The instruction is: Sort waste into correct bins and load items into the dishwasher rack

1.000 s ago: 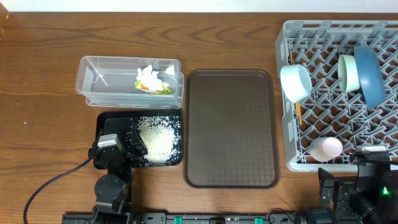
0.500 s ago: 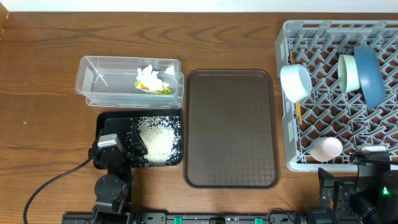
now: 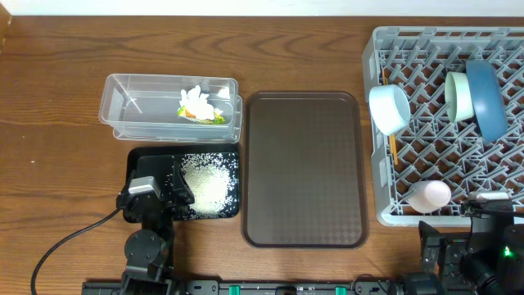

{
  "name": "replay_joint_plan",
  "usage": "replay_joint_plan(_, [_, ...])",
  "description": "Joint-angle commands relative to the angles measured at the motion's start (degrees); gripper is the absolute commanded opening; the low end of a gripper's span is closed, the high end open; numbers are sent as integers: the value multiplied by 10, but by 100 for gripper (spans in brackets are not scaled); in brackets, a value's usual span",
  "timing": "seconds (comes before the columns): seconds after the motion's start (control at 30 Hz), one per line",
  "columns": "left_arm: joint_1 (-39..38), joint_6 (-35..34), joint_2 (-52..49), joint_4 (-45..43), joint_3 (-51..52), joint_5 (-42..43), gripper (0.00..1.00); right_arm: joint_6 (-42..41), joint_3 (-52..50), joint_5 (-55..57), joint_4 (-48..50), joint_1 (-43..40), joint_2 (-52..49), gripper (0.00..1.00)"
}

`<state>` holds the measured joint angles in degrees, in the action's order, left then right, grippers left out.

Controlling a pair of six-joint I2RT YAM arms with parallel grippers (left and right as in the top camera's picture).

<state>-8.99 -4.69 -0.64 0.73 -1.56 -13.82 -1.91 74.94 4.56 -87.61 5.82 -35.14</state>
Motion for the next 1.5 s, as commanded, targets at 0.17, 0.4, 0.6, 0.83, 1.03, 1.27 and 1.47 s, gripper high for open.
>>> replay_joint_plan(0.17, [3, -3, 4, 5, 13, -2, 90, 21, -46, 14, 154, 1, 0, 99])
replay_joint_plan(0.4, [3, -3, 4, 5, 13, -2, 90, 50, -259, 14, 446, -2, 51, 99])
replay_joint_plan(0.6, [3, -3, 4, 5, 13, -2, 90, 33, -457, 9, 589, -26, 162, 99])
replay_joint_plan(0.83, [3, -3, 4, 5, 13, -2, 90, 15, -597, 9, 623, -42, 291, 99])
replay_joint_plan(1.03, [3, -3, 4, 5, 13, -2, 90, 12, -686, 7, 703, -44, 347, 99])
replay_joint_plan(1.27, [3, -3, 4, 5, 13, -2, 90, 7, -745, 1, 837, -44, 348, 99])
replay_joint_plan(1.47, [3, -3, 4, 5, 13, -2, 90, 7, -746, -1, 840, -44, 348, 99])
